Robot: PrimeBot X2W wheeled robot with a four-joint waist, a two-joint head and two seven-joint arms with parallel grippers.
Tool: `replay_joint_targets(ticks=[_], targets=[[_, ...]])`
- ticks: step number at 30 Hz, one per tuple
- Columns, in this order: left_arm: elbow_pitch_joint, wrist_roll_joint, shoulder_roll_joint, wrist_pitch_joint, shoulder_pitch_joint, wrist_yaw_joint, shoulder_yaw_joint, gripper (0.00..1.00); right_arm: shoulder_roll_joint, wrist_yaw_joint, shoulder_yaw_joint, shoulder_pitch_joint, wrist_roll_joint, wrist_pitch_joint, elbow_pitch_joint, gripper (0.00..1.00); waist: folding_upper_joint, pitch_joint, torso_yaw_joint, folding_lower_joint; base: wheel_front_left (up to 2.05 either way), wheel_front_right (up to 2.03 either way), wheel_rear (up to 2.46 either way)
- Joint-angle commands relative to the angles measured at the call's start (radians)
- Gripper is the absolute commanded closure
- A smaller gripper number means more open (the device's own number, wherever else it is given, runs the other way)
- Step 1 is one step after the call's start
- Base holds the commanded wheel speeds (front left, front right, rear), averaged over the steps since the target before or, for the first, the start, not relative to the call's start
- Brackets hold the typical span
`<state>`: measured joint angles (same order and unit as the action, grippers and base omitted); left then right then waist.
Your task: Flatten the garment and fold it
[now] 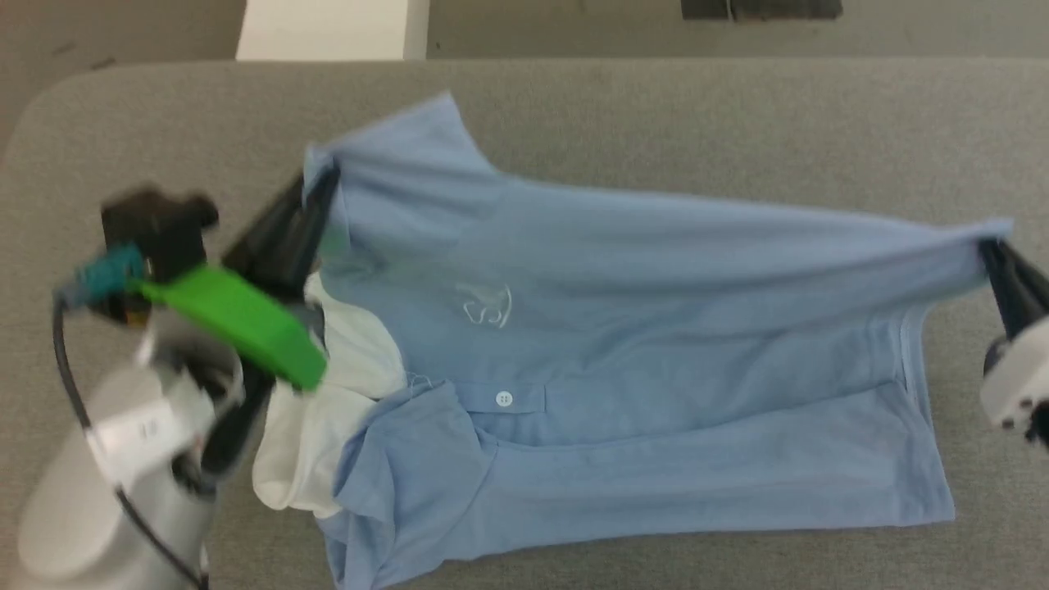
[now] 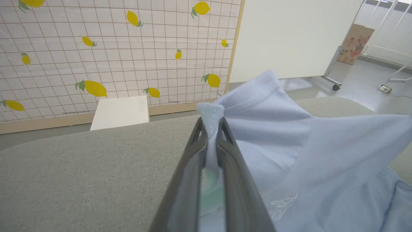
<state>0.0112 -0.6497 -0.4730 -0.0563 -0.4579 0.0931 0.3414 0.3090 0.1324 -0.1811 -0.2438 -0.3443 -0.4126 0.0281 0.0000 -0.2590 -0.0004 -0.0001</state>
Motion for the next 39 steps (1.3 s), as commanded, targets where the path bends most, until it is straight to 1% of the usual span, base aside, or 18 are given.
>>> replay_joint_targets(ticks=[1,4,8,12,16,19,21,23,26,31,32,33,34,35,39], targets=[[0.034,-0.009,-0.008,0.010,0.063,-0.018,-0.007,1.00,-0.020,-0.002,-0.019,0.045,-0.013,0.006,0.023,1.00,0.0000,0.048,0.014,0.0001,0.00,0.00,0.00],[0.110,-0.041,-0.004,0.032,0.189,-0.061,-0.031,1.00,-0.061,-0.002,-0.060,0.137,-0.023,0.008,0.075,1.00,0.0000,0.065,0.020,0.0001,0.00,0.00,0.00],[0.177,-0.089,-0.005,0.038,0.349,-0.107,-0.058,1.00,-0.120,-0.002,-0.094,0.243,-0.035,0.002,0.107,1.00,0.0000,0.082,0.019,0.0001,0.00,0.00,0.00],[0.213,-0.150,-0.002,0.028,0.479,-0.128,-0.071,1.00,-0.172,-0.002,-0.117,0.329,-0.043,-0.007,0.103,1.00,0.0000,0.094,0.021,0.0001,0.00,0.00,0.00],[0.201,-0.187,-0.001,-0.009,0.556,-0.140,-0.055,1.00,-0.189,-0.002,-0.108,0.386,-0.035,-0.039,0.073,1.00,0.0000,0.100,0.022,0.0001,0.00,0.00,0.00],[0.154,-0.198,-0.003,-0.037,0.569,-0.138,-0.036,1.00,-0.189,-0.002,-0.092,0.396,-0.025,-0.056,0.043,1.00,0.0000,0.103,0.021,0.0001,0.00,0.00,0.00],[0.110,-0.207,0.004,-0.057,0.559,-0.138,-0.023,1.00,-0.185,-0.002,-0.082,0.390,-0.016,-0.062,0.016,1.00,0.0000,0.104,0.021,0.0001,0.00,0.00,0.00],[0.055,-0.200,0.000,-0.090,0.541,-0.134,0.001,1.00,-0.183,-0.002,-0.077,0.377,-0.009,-0.071,-0.018,1.00,0.0000,0.105,0.020,0.0001,0.00,0.00,0.00],[-0.021,-0.202,0.008,-0.130,0.502,-0.123,0.031,1.00,-0.171,-0.002,-0.055,0.349,0.004,-0.079,-0.069,1.00,0.0000,0.101,0.015,0.0001,0.00,0.00,0.00],[-0.110,-0.201,0.036,-0.146,0.435,-0.109,0.053,1.00,-0.163,-0.002,-0.031,0.300,0.013,-0.061,-0.145,1.00,0.0000,0.092,0.008,0.0001,0.00,0.00,0.00],[-0.122,-0.200,0.040,-0.143,0.426,-0.108,0.053,1.00,-0.162,-0.002,-0.028,0.292,0.014,-0.058,-0.157,0.92,0.0000,0.090,0.007,0.0001,0.00,0.00,0.00],[-0.134,-0.195,0.043,-0.140,0.416,-0.106,0.056,0.78,-0.163,-0.002,-0.026,0.284,0.011,-0.052,-0.171,0.69,0.0000,0.088,0.006,0.0001,0.00,0.00,0.00],[-0.141,-0.190,0.045,-0.135,0.409,-0.104,0.059,0.56,-0.163,-0.002,-0.024,0.278,0.009,-0.052,-0.183,0.55,0.0000,0.086,0.005,0.0001,0.00,0.00,0.00],[-0.145,-0.190,0.052,-0.123,0.403,-0.106,0.055,0.00,-0.163,-0.002,-0.021,0.274,0.005,-0.055,-0.193,0.00,0.0000,0.085,0.005,0.0001,0.00,0.00,0.00],[-0.111,-0.196,0.062,-0.080,0.406,-0.119,0.028,0.00,-0.172,-0.002,-0.042,0.265,-0.045,-0.090,-0.173,0.00,0.0000,0.085,0.003,0.0001,0.00,0.00,0.00]])
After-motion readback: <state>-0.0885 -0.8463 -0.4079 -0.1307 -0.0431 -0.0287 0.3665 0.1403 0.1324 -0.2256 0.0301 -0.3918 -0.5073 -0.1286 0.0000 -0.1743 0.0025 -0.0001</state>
